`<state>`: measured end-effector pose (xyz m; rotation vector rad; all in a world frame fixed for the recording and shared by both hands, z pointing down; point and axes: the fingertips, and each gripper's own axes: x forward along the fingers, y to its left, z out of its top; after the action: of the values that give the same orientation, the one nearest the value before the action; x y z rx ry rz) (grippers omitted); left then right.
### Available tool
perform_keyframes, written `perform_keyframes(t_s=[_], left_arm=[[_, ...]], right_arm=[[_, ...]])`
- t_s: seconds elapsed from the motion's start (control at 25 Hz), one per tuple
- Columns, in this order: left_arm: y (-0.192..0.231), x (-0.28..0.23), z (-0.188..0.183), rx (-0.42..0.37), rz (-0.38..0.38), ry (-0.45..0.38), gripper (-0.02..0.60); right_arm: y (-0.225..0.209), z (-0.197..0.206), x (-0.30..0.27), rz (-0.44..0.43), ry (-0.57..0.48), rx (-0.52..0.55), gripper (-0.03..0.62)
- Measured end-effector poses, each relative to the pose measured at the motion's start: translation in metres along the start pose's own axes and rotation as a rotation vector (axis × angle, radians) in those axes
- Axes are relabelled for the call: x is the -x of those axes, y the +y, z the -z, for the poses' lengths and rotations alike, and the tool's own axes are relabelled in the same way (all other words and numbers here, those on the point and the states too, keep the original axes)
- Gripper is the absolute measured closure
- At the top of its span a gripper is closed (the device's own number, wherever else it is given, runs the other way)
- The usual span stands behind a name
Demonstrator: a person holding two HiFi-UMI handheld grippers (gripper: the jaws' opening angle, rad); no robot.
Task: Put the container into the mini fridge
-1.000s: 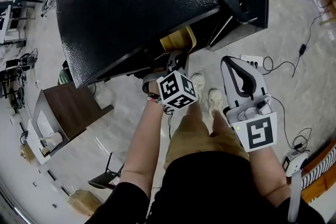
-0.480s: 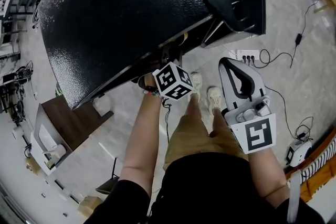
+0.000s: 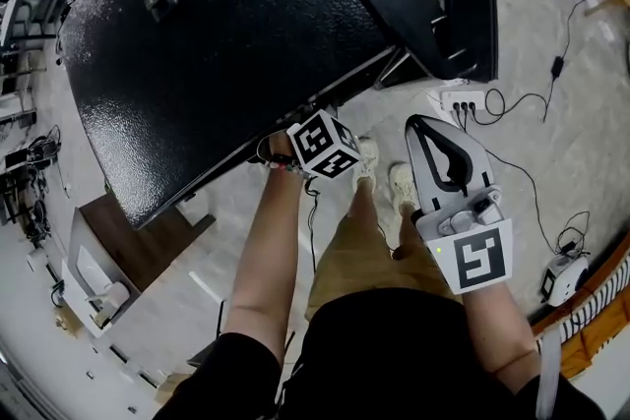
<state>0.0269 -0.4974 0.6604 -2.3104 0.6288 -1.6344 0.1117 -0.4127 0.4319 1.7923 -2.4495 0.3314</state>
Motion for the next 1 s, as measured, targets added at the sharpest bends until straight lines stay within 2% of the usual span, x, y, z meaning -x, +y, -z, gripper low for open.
perform_keyframes(t_s=[0.4,0.48,0.56,0.6,0.64,1.0], left_arm=[[0.017,-0.014,-0.01,-0.027,-0.035,0.001,0.554],[0.023,-0.013,-0.014,-0.025,-0.069,-0.006,0.552],[0.033,-0.011,-0.019,-0.007,-0.141,-0.031,0.552],[0.037,-0.01,-0.021,0.004,-0.165,-0.04,0.492],[0.037,-0.01,-0.021,0.014,-0.17,-0.041,0.356],[0.03,-0.013,-0.02,-0.002,-0.148,-0.02,0.351]], right_arm=[[-0.003,0.005,-0.002,0.014,0.008,-0.018,0.557],[-0.004,0.006,-0.001,0.015,0.007,-0.021,0.557],[-0.006,0.006,0.0,0.017,0.006,-0.025,0.557],[-0.006,0.006,0.0,0.017,0.005,-0.026,0.558],[-0.007,0.007,0.0,0.017,0.005,-0.027,0.557],[-0.011,0.008,0.004,0.022,0.008,-0.029,0.557]])
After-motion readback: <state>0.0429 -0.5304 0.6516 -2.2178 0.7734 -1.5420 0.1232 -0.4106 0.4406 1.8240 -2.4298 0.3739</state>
